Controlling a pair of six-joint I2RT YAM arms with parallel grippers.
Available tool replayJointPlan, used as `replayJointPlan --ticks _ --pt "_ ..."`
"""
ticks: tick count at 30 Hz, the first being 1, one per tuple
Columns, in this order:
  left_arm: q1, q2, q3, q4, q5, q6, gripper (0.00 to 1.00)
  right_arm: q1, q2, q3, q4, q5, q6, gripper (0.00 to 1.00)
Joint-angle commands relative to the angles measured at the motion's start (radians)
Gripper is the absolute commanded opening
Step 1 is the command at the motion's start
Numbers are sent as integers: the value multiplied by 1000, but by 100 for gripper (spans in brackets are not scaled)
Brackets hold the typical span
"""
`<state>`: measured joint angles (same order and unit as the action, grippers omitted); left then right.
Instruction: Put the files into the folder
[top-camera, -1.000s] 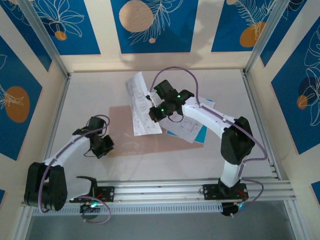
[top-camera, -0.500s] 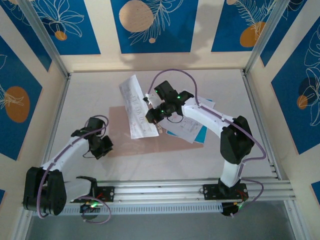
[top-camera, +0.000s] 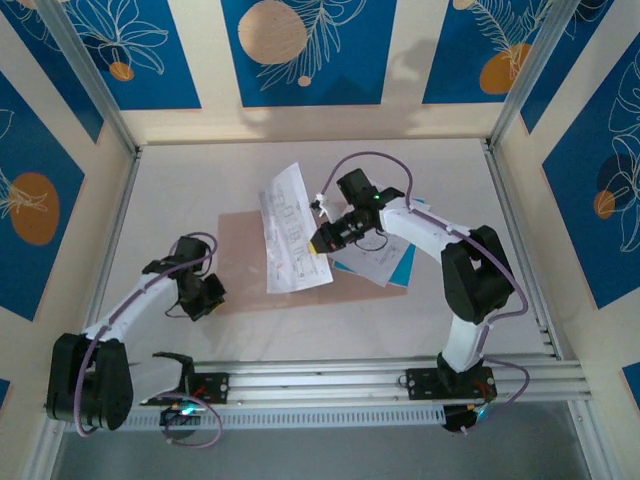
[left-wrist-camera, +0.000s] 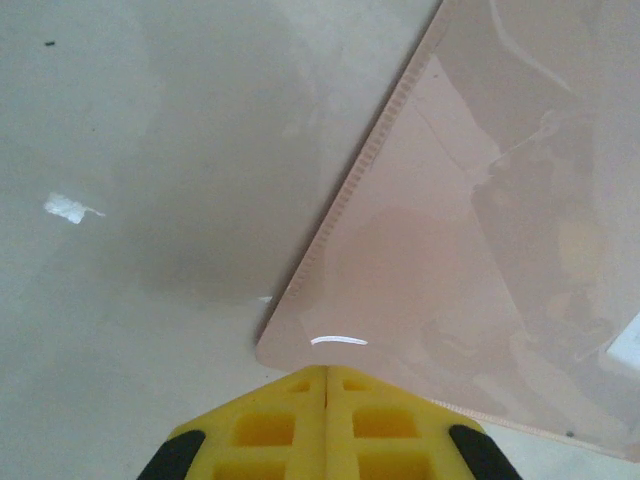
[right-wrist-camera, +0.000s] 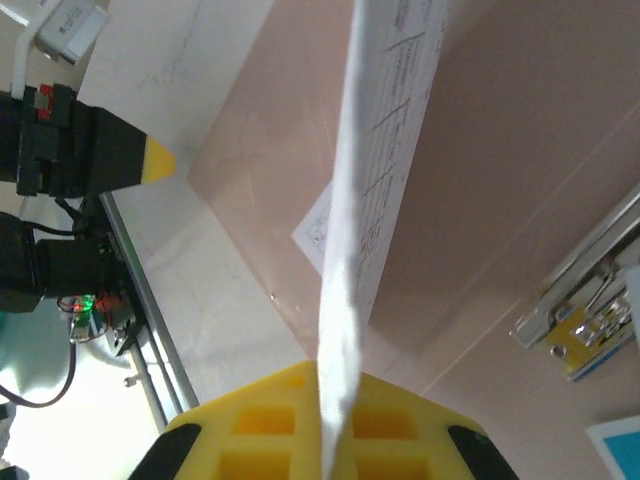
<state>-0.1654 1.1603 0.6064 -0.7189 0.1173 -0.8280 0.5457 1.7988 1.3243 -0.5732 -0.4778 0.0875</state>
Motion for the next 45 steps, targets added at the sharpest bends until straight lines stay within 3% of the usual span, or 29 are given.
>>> replayJointPlan --ticks 1,15,25,45 --pt "26 10 -20 -19 -23 17 3 -9 -29 -38 40 -97 15 0" --pt "129 106 -33 23 5 50 0 -24 54 -115 205 -198 117 0" --pt "133 163 -55 71 16 47 0 -21 149 -99 302 -269 188 0" --pt "133 185 -37 93 63 52 0 35 274 -90 537 -275 408 0"
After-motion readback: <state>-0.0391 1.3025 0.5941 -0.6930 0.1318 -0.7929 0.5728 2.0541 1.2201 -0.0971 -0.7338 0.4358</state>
